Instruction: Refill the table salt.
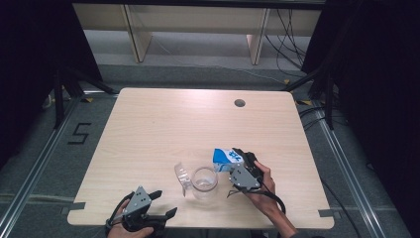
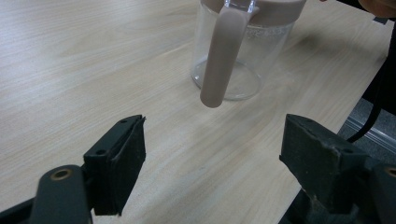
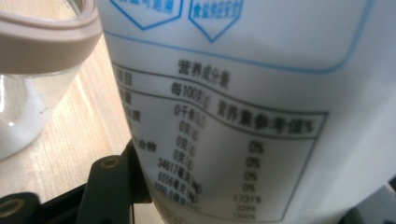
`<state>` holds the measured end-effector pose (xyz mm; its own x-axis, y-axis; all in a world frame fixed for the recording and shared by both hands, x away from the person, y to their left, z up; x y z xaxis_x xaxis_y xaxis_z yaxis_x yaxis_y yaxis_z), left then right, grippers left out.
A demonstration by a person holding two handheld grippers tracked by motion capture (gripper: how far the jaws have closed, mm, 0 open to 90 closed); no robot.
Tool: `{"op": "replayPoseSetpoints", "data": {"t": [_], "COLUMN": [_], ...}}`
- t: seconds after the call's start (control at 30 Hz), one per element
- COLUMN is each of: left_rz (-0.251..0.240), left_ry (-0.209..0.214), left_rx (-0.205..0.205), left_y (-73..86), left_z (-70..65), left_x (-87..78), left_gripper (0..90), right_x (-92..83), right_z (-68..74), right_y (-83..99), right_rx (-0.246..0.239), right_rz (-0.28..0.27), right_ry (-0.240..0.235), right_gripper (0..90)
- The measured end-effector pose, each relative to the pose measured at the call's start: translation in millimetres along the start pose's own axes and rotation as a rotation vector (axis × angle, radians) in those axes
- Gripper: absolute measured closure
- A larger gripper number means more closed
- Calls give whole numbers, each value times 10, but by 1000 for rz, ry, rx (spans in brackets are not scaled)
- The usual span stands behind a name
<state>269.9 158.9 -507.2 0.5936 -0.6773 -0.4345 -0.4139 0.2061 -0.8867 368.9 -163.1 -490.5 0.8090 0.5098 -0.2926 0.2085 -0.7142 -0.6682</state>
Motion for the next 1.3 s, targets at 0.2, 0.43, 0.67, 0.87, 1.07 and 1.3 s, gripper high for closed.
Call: {"op": "replayPoseSetpoints", "data": {"t": [0.2,0.43,0.67,0.87,1.07,1.3], "left_rz": [0,1,4,0,7,11], "left_ry": [0,3,7,12,7,7], "left_rx": [1,-1,7,30,10,12], "left_y": [-1,-2,-1,-8,-1,1], "left_z": [-1,-1,2,13,3,4], "left_x": [0,-2,-2,-2,-2,3], "left_gripper": [216,216,216,217,217,217], "right_x": [-6,-4,0,-8,-9,5], "right_z": [11,20,25,57,64,64], "right_y": [-13,-19,-41,-45,-57,-53], "right_rx": [-28,-50,-111,-95,-118,-128], "right_rz": [4,9,-1,9,7,6], "right_ry": [10,19,19,24,27,28], "right_gripper": [422,424,424,426,426,426]}}
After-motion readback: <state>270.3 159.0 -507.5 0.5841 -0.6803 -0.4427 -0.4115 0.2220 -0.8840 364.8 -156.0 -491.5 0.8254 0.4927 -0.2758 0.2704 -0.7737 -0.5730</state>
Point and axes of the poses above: each handheld gripper's, and its own axes: x roughly forward along the jaws, y roughly out of its underside, z roughly to its left, the point moved 1 cm from there along x, roughly forward along the jaws, and after that the axes turned 3 degrees about -z, right-handed, at the moved point
